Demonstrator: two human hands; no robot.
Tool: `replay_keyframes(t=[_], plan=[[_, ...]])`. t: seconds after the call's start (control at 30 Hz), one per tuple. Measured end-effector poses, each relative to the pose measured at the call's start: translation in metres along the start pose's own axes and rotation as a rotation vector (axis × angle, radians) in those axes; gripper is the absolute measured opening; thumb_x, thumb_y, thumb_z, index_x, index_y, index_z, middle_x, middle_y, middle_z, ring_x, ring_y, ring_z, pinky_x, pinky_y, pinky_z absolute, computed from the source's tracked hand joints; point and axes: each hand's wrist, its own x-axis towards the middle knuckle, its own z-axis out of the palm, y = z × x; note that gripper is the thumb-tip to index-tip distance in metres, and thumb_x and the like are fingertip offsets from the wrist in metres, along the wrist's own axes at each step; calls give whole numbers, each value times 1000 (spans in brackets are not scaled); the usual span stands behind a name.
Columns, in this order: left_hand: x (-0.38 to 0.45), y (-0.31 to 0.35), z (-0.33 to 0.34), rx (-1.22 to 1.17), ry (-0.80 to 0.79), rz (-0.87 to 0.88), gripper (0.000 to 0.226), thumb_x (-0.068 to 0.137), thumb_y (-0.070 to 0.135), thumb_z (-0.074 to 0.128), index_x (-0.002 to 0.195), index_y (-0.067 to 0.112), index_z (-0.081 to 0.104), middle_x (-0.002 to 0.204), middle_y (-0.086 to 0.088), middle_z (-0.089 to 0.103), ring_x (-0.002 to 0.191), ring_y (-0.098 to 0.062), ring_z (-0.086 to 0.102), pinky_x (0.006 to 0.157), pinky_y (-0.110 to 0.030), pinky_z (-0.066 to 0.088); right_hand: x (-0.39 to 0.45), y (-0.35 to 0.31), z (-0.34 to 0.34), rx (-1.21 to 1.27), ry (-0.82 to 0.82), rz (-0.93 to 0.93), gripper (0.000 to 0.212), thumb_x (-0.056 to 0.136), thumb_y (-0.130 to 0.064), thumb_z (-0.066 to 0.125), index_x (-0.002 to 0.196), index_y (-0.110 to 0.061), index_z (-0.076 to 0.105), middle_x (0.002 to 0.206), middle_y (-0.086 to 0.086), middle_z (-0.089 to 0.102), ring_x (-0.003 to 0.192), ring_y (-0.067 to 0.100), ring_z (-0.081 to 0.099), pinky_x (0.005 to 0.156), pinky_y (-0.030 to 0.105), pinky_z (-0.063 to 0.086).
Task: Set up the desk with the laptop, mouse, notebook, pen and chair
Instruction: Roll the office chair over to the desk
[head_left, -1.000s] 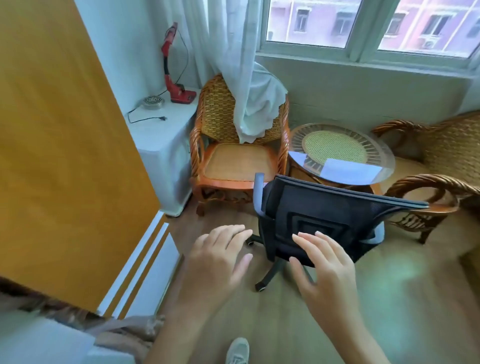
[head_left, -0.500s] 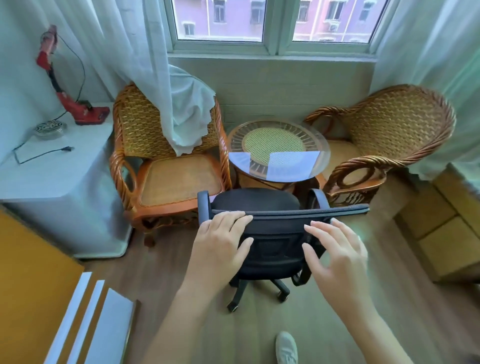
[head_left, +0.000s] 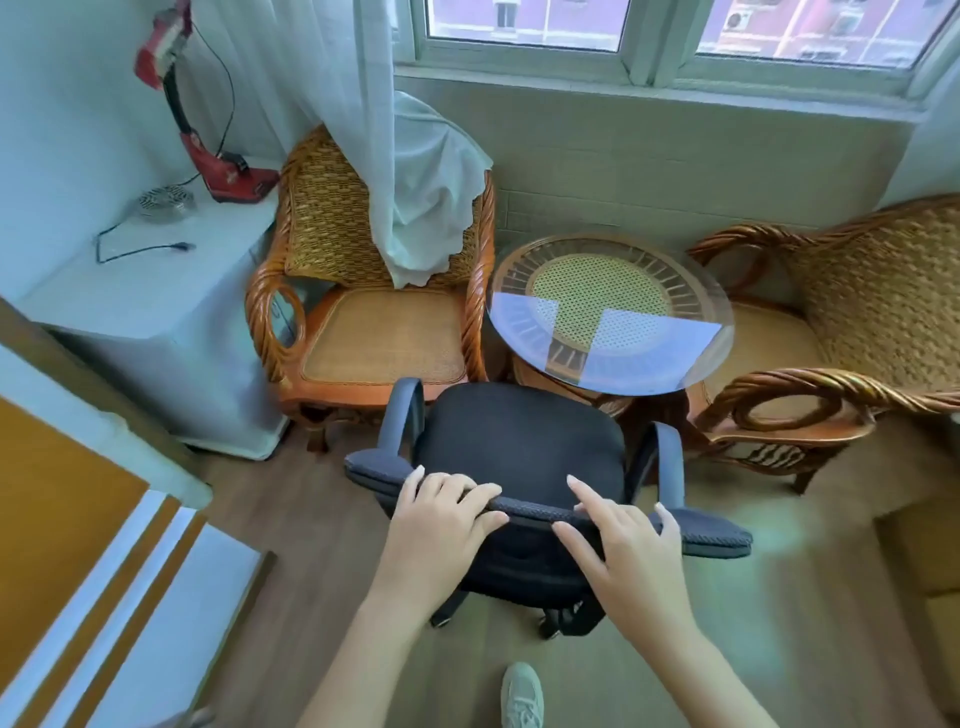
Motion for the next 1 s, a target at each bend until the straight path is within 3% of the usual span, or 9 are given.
replay_keyframes(t=[0.17, 0.43, 0.53, 0.7, 0.9, 1.0], plan=[[-7, 7, -1, -30, 43, -44, 34, 91, 41, 37, 101, 28, 68, 81, 10, 60, 81, -14, 59, 100, -45, 39, -4, 5, 4, -48, -20, -63, 45, 88, -56, 33, 110, -35, 66, 91, -19, 68, 83, 11, 64, 92, 55, 37], [-28, 10, -6, -103, -3, -70, 45, 87, 48, 34, 105, 25, 69, 87, 7, 63, 89, -17, 58, 106, -51, 29, -27, 10, 3, -82, -42, -126, 41, 86, -54, 36, 107, -35, 66, 90, -18, 68, 78, 15, 64, 77, 45, 45], [-45, 12, -11, -121, -53, -96, 39, 89, 45, 41, 109, 24, 68, 93, 4, 63, 95, -19, 57, 111, -47, 20, -40, 9, 1, -91, -51, -142, 38, 86, -50, 38, 106, -35, 67, 89, -17, 68, 76, 16, 64, 73, 40, 43], [-85, 25, -17, -138, -107, -108, 28, 91, 24, 60, 119, 23, 62, 103, 4, 63, 103, -19, 55, 113, -47, 15, -70, 9, -3, -90, -75, -153, 30, 84, -43, 50, 106, -32, 67, 90, -14, 69, 78, 19, 64, 75, 43, 41], [-125, 55, -10, -98, -16, -123, 25, 87, 20, 66, 111, 26, 64, 94, 7, 63, 94, -17, 58, 109, -51, 26, -104, 17, -18, -60, -125, -131, 26, 90, -37, 55, 112, -32, 66, 99, -12, 69, 94, 20, 61, 92, 50, 34], [-142, 70, -14, -94, -6, -136, 24, 84, 21, 69, 107, 27, 65, 89, 8, 63, 88, -16, 59, 105, -53, 34, -118, 20, -34, -30, -221, -110, 28, 92, -38, 53, 119, -37, 61, 107, -16, 65, 104, 15, 57, 97, 45, 29]])
